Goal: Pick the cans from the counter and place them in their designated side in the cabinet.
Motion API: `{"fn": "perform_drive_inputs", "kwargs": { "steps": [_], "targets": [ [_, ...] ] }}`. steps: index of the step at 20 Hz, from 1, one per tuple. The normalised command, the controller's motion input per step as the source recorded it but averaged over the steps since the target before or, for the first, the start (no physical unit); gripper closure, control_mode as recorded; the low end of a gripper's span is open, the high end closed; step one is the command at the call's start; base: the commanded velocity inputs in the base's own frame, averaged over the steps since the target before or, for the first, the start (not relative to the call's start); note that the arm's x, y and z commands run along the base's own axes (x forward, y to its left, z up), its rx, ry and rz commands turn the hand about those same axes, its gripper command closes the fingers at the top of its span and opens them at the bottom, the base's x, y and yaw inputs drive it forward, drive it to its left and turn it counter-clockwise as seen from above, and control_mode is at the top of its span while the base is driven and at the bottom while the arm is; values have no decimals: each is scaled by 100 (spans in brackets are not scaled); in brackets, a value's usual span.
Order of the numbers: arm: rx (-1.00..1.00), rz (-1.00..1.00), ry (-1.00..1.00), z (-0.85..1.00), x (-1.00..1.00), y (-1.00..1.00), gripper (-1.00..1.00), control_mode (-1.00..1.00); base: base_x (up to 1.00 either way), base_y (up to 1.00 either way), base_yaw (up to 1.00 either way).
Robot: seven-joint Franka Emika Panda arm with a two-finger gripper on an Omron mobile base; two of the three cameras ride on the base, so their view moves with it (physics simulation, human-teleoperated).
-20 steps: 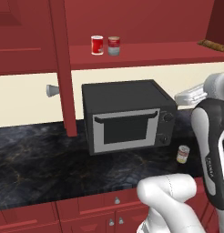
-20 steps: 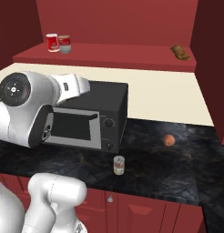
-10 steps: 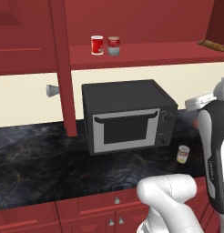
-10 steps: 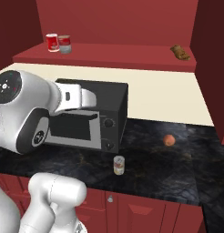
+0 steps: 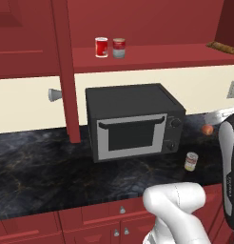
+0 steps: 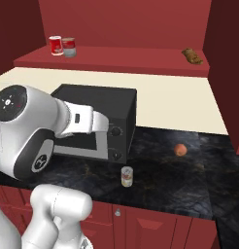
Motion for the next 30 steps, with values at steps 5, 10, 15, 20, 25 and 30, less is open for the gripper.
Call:
{"fn": "perform_drive_inputs", "kwargs": {
  "steps": [5,10,15,20,25,30],
  "targets": [
    [2,-7,2,-27,-16,-13,-100,-100,0,0,0],
    [3,-7,6,-21,-5,-11,-100,-100,0,0,0],
    [4,-4,13,-10,0,-12,-100,-100,0,0,0],
    [3,-2,7,-15,0,-5,-100,-100,0,0,0],
    [2,-2,4,-20,0,0,-100,-100,0,0,0],
    [2,-2,2,-23,-1,0,-100,-100,0,0,0]
  ]
}}
